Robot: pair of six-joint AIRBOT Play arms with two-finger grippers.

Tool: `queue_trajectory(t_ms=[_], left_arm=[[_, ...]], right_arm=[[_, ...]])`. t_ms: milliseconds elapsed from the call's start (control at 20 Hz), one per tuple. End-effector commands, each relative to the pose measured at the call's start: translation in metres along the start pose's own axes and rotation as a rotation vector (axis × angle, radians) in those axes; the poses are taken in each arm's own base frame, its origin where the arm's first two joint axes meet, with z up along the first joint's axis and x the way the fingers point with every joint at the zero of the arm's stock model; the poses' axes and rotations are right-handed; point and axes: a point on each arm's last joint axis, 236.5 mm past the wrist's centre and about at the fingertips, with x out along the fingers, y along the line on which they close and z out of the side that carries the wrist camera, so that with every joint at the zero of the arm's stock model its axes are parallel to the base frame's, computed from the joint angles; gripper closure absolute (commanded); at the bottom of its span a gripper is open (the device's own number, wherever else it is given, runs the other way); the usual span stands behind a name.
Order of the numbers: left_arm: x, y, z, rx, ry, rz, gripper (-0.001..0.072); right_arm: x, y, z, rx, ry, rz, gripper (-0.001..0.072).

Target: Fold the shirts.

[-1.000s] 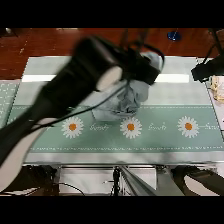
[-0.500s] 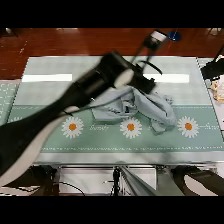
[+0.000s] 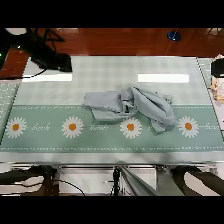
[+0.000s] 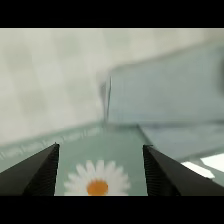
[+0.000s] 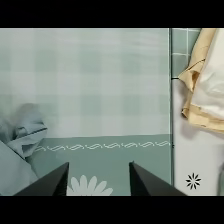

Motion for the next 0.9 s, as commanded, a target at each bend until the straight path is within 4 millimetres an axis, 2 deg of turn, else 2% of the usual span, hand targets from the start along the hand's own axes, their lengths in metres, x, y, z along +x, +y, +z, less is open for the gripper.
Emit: queue_trajectory(t_ms=[0, 150, 200, 300, 450, 600, 750, 800, 850], left_arm=[[0.033, -0.001, -0.062, -0.113, 0.174, -0.29, 0.0107], [0.071, 0.007, -0.107, -0.162, 0.236, -0.346, 0.0108], [0.082, 0.009, -0.115, -0.176, 0.235, -0.367, 0.0107], [0.1, 0.004, -0.113, -0.177, 0.163, -0.453, 0.0108], [0.118, -0.003, -0.094, -0.207, 0.076, -0.54, 0.0108], [0.136, -0.014, -0.081, -0.29, 0.067, -0.644, 0.0108], [0.151, -0.025, -0.091, -0.323, 0.139, -0.711, 0.0115], [0.155, -0.029, -0.095, -0.321, 0.159, -0.716, 0.0272], [0.158, -0.033, -0.096, -0.315, 0.171, -0.719, 0.0313]], right_arm=[[0.007, 0.004, 0.0, 0.046, -0.012, 0.064, 0.0262], [0.023, 0.015, -0.017, 0.024, 0.043, 0.097, 0.0261], [0.029, 0.022, -0.023, 0.012, 0.062, 0.121, 0.0261], [0.041, 0.038, -0.032, -0.003, 0.08, 0.182, 0.0261], [0.057, 0.06, -0.044, -0.026, 0.095, 0.261, 0.0261], [0.069, 0.063, -0.057, -0.028, 0.123, 0.263, 0.0261], [0.071, 0.063, -0.057, -0.026, 0.12, 0.262, 0.0261], [0.072, 0.063, -0.057, -0.025, 0.118, 0.261, 0.0261], [0.072, 0.063, -0.056, -0.025, 0.117, 0.26, 0.0261]])
